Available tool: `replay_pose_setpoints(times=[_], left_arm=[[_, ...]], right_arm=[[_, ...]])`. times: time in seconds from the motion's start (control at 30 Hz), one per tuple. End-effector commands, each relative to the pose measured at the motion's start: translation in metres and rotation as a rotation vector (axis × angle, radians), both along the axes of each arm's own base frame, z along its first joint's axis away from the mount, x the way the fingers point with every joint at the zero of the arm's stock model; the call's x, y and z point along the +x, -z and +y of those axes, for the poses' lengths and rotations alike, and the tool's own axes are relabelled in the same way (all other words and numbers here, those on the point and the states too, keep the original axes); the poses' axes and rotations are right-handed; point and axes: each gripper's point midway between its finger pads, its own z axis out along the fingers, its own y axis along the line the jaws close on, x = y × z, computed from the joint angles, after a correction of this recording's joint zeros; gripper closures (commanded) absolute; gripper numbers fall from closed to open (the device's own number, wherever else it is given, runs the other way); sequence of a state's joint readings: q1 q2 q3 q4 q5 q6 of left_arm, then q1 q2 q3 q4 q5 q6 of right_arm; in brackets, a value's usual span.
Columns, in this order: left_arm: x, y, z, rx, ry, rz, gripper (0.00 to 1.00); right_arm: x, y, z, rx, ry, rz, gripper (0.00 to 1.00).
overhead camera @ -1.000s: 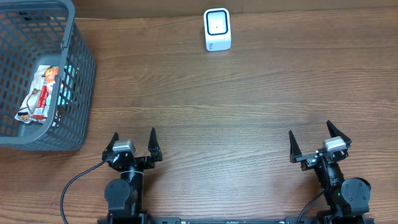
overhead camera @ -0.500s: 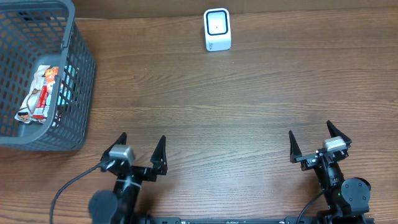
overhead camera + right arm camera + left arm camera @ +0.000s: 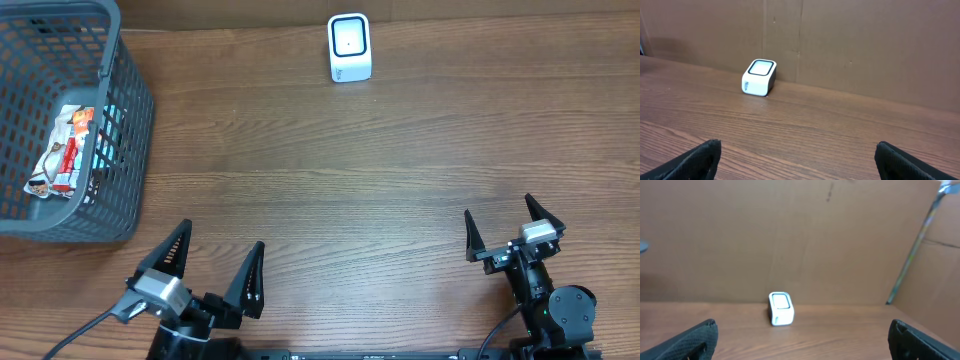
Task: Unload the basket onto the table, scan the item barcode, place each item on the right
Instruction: 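Raise the left gripper and swing it over the grey basket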
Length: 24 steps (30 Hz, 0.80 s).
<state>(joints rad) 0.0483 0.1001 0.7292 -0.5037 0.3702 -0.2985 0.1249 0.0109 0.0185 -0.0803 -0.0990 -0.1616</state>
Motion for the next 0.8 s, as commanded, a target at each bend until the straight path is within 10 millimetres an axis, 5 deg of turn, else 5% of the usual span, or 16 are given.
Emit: replay_pose_setpoints(times=[0.0,0.47,0.63,0.77], left_arm=[[-0.001,-0.023,-0.007,-0.013,0.046,0.027,0.0],[0.04,-0.078,-0.02,0.206,0.162,0.316,0.0],[0.068,-0.071,-0.017,0.236,0.192,0.514,0.0],[0.087,-0.043,-0.018,0.198,0.225,0.713,0.0]], right_arm=[[0.0,0.003,-0.001,-0.003,0.003,-0.001,0.0],[0.0,0.003,-0.001,-0.004,0.003,-0.001,0.0],[0.0,0.003,-0.001,-0.003,0.003,-0.001,0.0],[0.0,0.003,-0.001,-0.003,0.003,-0.001,0.0]])
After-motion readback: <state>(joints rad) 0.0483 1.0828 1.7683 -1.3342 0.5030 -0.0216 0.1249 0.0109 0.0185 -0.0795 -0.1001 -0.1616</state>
